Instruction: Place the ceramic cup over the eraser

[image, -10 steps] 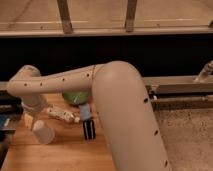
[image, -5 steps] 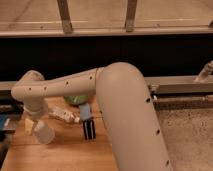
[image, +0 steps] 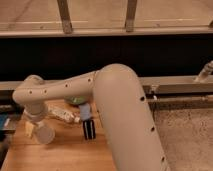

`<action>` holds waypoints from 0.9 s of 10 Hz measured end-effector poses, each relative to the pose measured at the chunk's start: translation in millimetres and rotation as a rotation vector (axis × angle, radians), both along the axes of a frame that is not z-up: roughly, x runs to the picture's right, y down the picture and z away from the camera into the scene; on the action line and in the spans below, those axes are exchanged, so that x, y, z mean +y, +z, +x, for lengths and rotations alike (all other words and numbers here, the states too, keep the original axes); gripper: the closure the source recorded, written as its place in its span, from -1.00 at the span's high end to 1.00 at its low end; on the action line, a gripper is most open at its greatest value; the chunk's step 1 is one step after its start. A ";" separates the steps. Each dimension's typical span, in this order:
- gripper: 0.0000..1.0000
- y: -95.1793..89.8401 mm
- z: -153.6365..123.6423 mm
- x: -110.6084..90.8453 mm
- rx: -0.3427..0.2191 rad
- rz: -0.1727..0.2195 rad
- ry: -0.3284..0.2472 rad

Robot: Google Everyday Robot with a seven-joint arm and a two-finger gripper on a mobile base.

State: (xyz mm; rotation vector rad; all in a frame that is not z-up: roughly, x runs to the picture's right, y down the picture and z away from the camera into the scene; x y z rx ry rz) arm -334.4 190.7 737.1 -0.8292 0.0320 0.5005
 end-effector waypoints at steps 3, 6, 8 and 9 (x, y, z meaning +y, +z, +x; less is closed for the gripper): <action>0.57 9.0 -2.2 7.6 0.008 -0.025 -0.008; 0.00 9.6 -8.7 16.1 0.006 -0.028 -0.063; -0.40 9.7 -8.0 17.4 0.009 -0.027 -0.086; -0.56 9.5 -8.1 18.0 0.009 -0.029 -0.092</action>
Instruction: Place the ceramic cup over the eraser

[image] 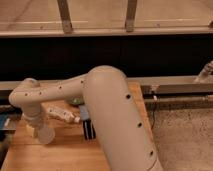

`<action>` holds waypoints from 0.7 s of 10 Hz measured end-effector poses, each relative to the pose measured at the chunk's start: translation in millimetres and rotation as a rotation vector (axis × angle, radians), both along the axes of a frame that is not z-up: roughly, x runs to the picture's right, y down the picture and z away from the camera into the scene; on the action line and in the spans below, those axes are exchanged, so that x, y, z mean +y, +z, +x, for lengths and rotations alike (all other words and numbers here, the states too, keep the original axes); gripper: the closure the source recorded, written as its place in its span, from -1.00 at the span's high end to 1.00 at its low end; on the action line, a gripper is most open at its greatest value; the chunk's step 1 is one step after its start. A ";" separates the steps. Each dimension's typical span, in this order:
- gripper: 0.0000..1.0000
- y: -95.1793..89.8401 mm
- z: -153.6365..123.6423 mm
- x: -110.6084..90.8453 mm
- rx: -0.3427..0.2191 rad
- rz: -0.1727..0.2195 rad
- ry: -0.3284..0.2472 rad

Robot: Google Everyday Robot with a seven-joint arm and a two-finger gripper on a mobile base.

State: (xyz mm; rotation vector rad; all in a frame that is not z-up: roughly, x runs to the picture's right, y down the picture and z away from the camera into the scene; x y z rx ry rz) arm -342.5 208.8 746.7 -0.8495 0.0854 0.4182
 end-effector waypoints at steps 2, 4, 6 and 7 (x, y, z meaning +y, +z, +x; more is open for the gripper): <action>-0.81 -1.1 -0.4 0.5 -0.005 0.000 -0.011; -0.81 -3.6 1.6 -4.3 -0.010 0.015 -0.012; -0.81 -10.2 3.7 -19.4 -0.022 0.039 -0.002; -0.81 -14.0 5.7 -29.4 -0.025 0.056 0.003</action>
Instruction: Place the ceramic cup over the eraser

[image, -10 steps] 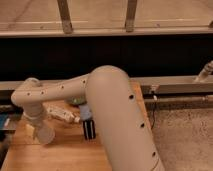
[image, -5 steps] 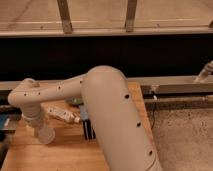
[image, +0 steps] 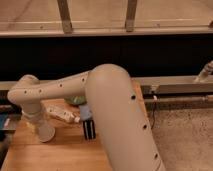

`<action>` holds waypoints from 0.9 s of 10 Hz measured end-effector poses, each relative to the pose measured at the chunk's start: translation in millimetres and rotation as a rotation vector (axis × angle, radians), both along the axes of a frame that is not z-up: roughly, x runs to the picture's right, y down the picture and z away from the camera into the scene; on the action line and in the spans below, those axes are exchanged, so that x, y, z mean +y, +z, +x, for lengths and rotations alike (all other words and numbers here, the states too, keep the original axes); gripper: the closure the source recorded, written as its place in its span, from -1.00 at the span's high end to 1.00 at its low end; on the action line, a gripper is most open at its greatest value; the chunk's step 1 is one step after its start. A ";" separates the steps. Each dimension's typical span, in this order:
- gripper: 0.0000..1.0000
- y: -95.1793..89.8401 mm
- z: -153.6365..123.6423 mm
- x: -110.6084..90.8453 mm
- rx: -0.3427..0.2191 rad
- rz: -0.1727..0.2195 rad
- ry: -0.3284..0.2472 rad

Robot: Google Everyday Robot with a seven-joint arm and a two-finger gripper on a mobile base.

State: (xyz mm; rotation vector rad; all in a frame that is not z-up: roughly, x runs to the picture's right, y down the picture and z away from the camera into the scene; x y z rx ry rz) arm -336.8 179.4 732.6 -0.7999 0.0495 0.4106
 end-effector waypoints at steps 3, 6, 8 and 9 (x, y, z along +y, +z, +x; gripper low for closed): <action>-0.81 -12.8 12.0 -38.4 0.017 0.068 0.005; -0.81 -9.1 46.0 -96.5 0.064 0.107 0.031; -0.81 3.4 78.3 -141.1 0.097 0.100 0.074; -0.81 9.0 95.5 -162.6 0.117 0.095 0.102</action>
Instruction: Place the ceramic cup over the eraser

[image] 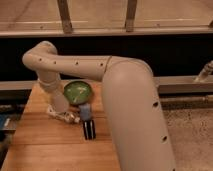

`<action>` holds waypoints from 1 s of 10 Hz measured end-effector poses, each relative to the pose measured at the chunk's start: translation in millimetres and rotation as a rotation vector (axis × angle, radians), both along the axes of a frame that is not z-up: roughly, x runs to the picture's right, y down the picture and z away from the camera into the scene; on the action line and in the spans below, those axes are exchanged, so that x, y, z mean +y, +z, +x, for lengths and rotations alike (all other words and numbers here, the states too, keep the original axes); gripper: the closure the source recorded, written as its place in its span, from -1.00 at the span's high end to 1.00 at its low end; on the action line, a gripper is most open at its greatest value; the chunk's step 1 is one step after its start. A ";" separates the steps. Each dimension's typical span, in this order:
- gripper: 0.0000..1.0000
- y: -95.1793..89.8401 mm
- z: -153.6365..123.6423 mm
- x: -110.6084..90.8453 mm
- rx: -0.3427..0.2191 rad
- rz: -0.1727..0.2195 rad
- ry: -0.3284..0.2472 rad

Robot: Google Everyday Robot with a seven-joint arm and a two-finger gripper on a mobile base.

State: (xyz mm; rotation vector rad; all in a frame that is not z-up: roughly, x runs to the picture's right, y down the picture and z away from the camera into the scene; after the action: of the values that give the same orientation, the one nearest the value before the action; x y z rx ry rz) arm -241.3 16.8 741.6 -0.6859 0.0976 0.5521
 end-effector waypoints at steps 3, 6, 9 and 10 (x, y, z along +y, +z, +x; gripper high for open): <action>-0.81 0.5 61.8 -47.5 0.041 -0.001 0.108; -0.81 -18.6 118.6 -55.7 0.061 0.013 0.195; -0.81 -47.8 152.8 -42.7 0.083 0.024 0.247; -0.81 -54.8 162.9 -39.0 0.094 0.026 0.258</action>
State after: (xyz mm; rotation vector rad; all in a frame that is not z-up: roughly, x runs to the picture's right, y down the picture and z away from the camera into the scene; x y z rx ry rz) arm -78.4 -22.1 686.8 -0.6507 0.0899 0.8327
